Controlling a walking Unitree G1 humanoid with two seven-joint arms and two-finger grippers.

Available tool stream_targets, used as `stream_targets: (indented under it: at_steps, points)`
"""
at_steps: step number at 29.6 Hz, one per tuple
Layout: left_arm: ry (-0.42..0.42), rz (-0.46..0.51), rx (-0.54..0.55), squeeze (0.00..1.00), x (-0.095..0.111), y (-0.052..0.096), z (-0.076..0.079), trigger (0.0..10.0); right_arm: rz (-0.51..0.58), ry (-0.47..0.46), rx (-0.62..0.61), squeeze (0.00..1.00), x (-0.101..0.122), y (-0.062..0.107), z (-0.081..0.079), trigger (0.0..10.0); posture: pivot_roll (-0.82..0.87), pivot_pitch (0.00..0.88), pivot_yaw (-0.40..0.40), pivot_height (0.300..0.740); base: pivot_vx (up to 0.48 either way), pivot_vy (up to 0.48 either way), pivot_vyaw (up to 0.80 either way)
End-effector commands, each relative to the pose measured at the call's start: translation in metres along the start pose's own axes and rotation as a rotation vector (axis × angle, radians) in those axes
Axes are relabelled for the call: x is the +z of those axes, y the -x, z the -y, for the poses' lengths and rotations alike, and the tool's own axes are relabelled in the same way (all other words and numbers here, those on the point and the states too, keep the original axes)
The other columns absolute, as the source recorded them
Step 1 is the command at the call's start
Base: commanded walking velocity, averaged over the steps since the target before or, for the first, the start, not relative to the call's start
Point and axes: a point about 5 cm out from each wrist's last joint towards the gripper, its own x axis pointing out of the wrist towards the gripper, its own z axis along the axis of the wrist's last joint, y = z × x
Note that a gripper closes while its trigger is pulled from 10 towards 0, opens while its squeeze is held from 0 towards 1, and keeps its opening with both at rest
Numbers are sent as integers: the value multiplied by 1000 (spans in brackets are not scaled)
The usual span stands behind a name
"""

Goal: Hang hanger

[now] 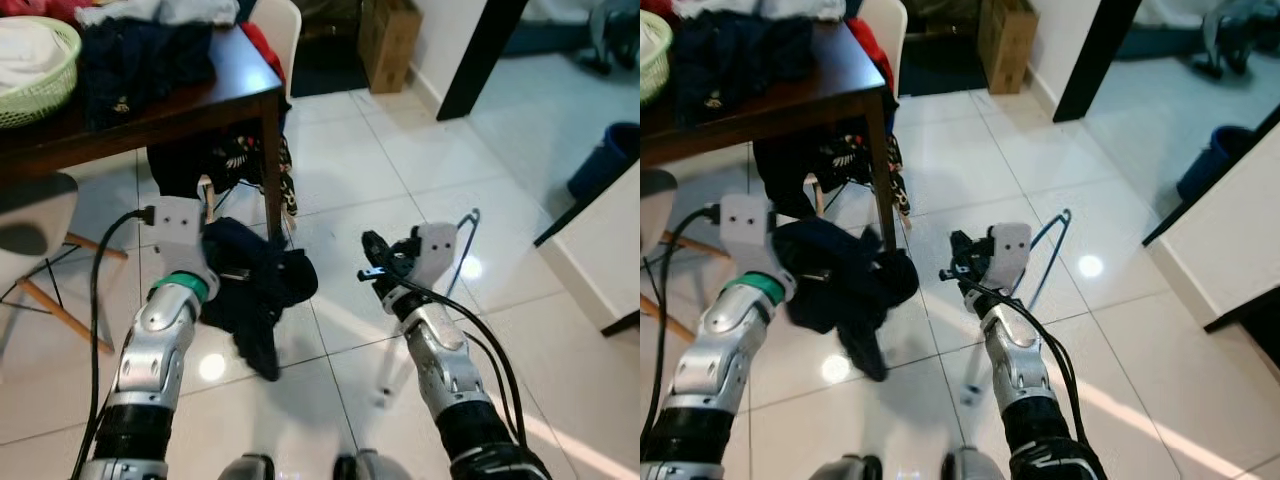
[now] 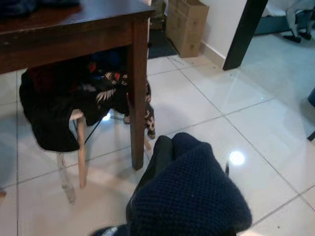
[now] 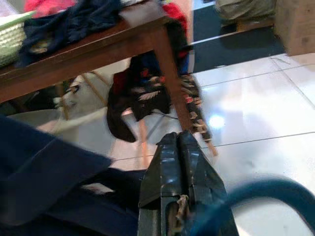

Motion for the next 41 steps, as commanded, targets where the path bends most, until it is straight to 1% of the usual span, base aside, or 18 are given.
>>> stream_targets:
  at_steps: [1, 15, 19, 23, 26, 29, 33, 35, 36, 37, 38, 39, 40, 41]
  points:
    - [0, 14, -17, 0, 2, 1, 4, 10000, -15, -11, -23, 0, -5, 4, 4, 10000, 11, 78, 32, 740, 337, 0, 0]
    - [1, 15, -14, 0, 3, 2, 4, 10000, -4, -27, -30, 0, -2, 3, 5, 10000, 13, 87, 29, 740, 337, 0, 0]
    - [0, 18, -14, 0, 5, 2, 4, 10000, 34, -56, -30, 0, 8, -3, 3, 10000, 16, 91, 32, 740, 334, 0, 0]
    - [-8, 18, -18, 0, 5, 1, 4, 10000, 50, -58, -25, 0, 12, -6, 1, 10000, 18, 95, 33, 740, 337, 0, 0]
    - [-11, 21, -20, 0, 7, 1, 4, 10000, 53, -58, -23, 0, 13, -7, 1, 10000, 18, 96, 31, 740, 336, 0, 0]
    - [-15, 36, -22, 0, 13, -1, 4, 10000, 52, -59, -23, 0, 13, -7, 1, 10000, 19, 98, 30, 740, 341, 0, 0]
    - [-47, 90, -8, 0, 31, -4, -3, 10000, 51, -61, -27, 0, 13, -6, 3, 10000, 20, 99, 29, 740, 335, 0, 0]
    - [-77, 141, 4, 0, 50, -9, -11, 10000, 50, -61, -28, 0, 13, -6, 3, 10000, 21, 100, 27, 740, 337, 0, 0]
    - [-77, 141, 4, 0, 50, -9, -11, 10000, 50, -61, -28, 0, 13, -6, 3, 10000, 21, 100, 27, 740, 337, 0, 0]
    - [-97, 178, 13, 0, 64, -12, -16, 10000, 50, -61, -28, 0, 13, -6, 3, 10000, 22, 99, 26, 740, 337, 0, 0]
    - [-110, 203, 19, 0, 74, -14, -20, 10000, 50, -62, -28, 0, 13, -6, 3, 10000, 22, 99, 26, 740, 337, 0, 0]
    - [-110, 203, 19, 0, 74, -14, -20, 10000, 50, -62, -28, 0, 13, -6, 3, 10000, 22, 99, 26, 740, 337, 0, 0]
    - [-119, 238, 29, 0, 87, -17, -24, 10000, 50, -62, -29, 0, 13, -6, 3, 10000, 22, 99, 26, 740, 337, 0, 0]
    - [-133, 281, 37, 0, 106, -20, -30, 10000, 49, -62, -29, 0, 13, -6, 3, 10000, 25, 98, 25, 740, 341, 0, 0]
